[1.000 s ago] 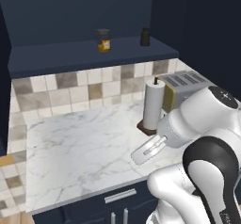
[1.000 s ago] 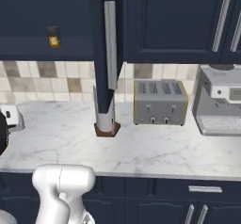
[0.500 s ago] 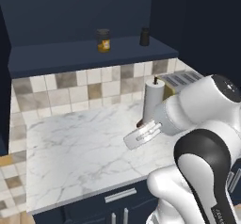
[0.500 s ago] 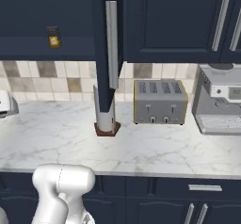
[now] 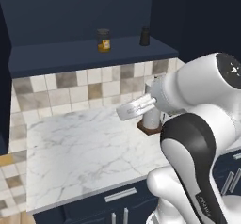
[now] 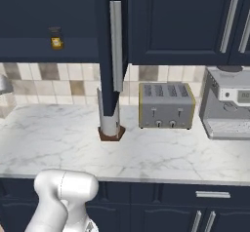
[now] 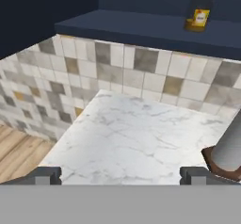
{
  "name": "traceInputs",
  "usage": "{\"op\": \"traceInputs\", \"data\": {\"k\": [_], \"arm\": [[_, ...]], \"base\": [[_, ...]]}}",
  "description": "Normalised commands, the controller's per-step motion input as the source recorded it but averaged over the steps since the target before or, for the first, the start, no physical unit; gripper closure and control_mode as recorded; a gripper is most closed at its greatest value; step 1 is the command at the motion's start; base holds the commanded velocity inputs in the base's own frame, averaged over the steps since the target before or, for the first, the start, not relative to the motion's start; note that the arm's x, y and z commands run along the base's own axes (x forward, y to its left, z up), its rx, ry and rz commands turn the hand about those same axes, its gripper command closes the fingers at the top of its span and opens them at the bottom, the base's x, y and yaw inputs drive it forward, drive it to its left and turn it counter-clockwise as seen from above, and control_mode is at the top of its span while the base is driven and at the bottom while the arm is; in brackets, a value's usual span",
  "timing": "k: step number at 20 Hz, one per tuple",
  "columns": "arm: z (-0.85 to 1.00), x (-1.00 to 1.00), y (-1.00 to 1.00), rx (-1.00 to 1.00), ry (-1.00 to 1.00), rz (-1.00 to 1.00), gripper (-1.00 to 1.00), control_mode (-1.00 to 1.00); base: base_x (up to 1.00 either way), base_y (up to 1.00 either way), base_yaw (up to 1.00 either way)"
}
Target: Collect the turmeric, mayonnaise, and shaker from the cabinet and place them next to the stove.
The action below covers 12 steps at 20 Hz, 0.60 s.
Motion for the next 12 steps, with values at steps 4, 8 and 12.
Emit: {"op": "traceInputs", "data": {"k": [4,8,12], "arm": [[0.33,0.43,-0.05,0.05,-0.24,-0.07,-1.0,-1.0],[0.4,0.43,-0.16,0.06,-0.25,-0.05,-1.0,-1.0],[0.52,0.44,-0.2,0.03,-0.16,-0.09,-1.0,-1.0]], "base": [[0.0,0.0,0.0],[0.0,0.0,0.0],[0.0,0.0,0.0]]}}
